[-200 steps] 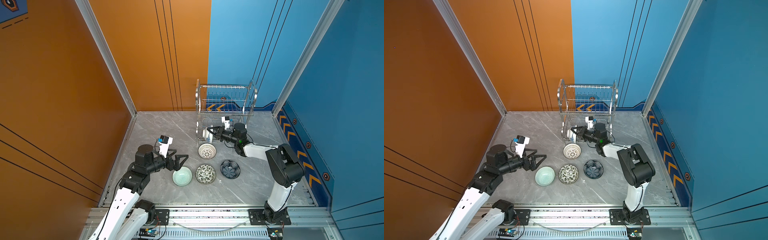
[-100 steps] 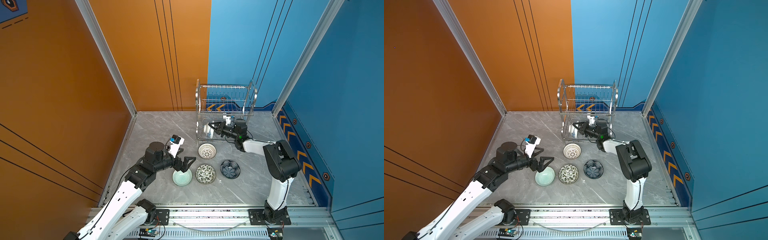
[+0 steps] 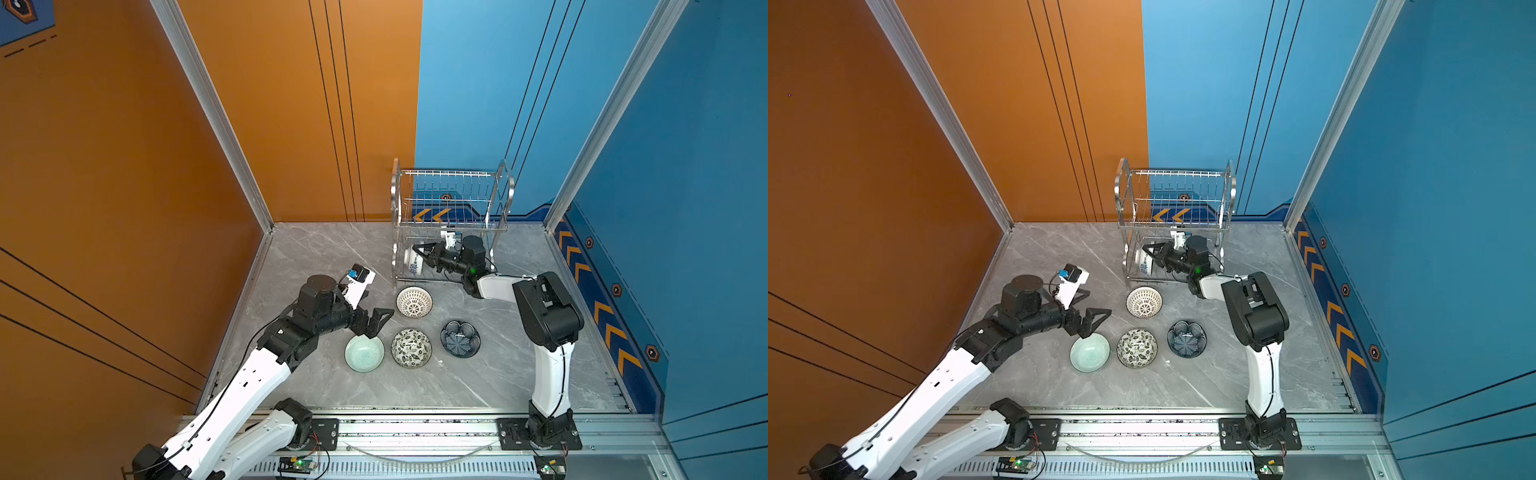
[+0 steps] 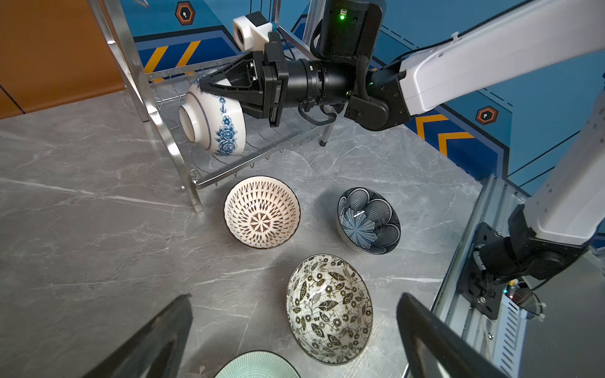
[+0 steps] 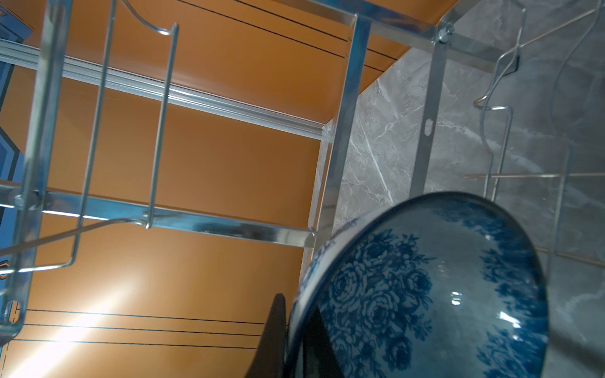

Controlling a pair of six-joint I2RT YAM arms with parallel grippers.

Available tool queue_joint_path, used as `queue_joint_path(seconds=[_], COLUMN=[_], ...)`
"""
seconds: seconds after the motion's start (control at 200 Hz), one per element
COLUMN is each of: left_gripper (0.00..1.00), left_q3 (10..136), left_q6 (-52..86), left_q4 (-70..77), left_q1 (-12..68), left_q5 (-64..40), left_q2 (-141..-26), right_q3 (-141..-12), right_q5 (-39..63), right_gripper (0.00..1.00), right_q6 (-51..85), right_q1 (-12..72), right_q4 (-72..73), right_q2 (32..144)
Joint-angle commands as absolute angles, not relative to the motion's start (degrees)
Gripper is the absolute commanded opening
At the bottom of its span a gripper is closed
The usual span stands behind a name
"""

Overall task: Load bowls into a dish rack
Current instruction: Place the bowl in the dish rack.

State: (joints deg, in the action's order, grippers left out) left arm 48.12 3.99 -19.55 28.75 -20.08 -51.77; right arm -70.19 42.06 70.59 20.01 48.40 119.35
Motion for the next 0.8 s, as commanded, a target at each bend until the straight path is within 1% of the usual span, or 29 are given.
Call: queue_joint_path(seconds=[0.0,0.21,0.4,0.796], left_gripper=[0.98,0.98,0.98,0.98], left_q3=[47.75,45.99,44.81,45.08], left_q6=[2.02,2.23,3.25,3.56], left_q4=[-20.21,-19.57,-18.9,-18.72], left_q1=[29.09,28.53,28.14,27.51], left_q5=[-18.93,-14.79,-14.91,-16.48], left_q2=[-50.08,-46.31,-44.94,-45.78], right_q3=[-74.43,-76.79,-79.0,-85.69], right_q5=[42.97,42.69,43.14,46.03], right_gripper=[0.0,0.0,0.0,0.0], right_q6=[70.58,71.12,71.28,71.56], right_q1=[19.71,19.12,18.46,18.2], right_q4=[50.81,50.81,50.27,48.35], right_q2=[121.11,123.52,125.08,129.99])
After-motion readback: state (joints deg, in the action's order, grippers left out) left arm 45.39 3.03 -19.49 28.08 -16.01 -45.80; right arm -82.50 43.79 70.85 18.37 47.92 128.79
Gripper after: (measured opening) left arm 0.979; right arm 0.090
